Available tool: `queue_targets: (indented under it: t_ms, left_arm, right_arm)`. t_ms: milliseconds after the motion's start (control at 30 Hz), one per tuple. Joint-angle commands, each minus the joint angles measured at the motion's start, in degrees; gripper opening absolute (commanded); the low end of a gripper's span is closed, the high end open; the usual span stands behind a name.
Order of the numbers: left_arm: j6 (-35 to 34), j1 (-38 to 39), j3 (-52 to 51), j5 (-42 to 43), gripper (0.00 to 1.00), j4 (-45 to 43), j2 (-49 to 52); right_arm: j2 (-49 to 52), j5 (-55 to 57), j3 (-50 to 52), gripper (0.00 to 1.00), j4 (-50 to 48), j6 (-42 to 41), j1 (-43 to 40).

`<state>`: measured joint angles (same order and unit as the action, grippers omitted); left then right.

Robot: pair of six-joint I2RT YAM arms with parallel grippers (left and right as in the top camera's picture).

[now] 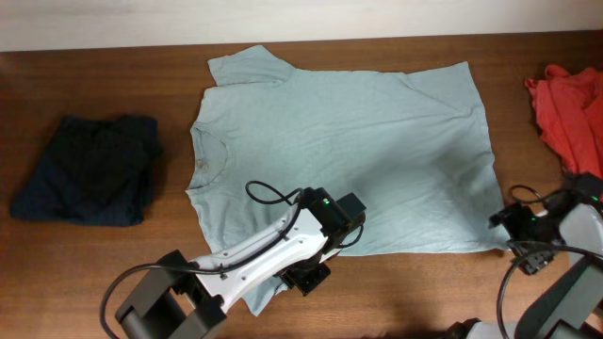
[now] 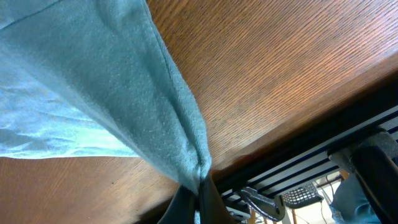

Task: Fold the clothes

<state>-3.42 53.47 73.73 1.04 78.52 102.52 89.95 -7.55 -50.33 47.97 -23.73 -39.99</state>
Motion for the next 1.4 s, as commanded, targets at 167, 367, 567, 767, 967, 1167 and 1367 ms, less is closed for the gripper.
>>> queue_targets:
  t_ms: [167,367,567,767,967,1167,1367]
  left_arm:
    - [1.0,-0.4,0.6,-0.5,0.00,0.2,-1.1]
    - [1.0,-0.4,0.6,-1.1,0.00,0.2,-1.1]
    - [1.0,-0.4,0.6,-1.1,0.00,0.6,-1.1]
    - [0.9,-0.4,0.6,-2.6,0.00,1.1,-1.1]
    - [0.9,-0.4,0.6,-2.6,0.00,1.1,-1.1]
    - [0.9,-0.4,0.6,-3.8,0.00,1.7,-1.1]
    - [0.9,-0.4,0.6,-5.9,0.00,2.4,-1.1]
  right_arm:
    - [0.5,-0.1,0.6,0.79,-2.9,-1.9,-0.5]
    - [2.4,0.1,2.3,0.71,-4.8,-2.7,-0.6]
    - [2.5,4.1,4.8,0.64,-7.0,-5.6,-0.6]
    - [2.5,6.8,4.9,0.50,-8.7,-5.7,-0.6]
    - [2.5,6.7,4.9,0.23,-8.7,-5.7,-0.6]
    - [1.6,3.1,3.4,0.08,-7.8,-5.0,-0.6]
    - [-3.0,-1.3,1.2,0.04,-3.3,-1.9,-0.5]
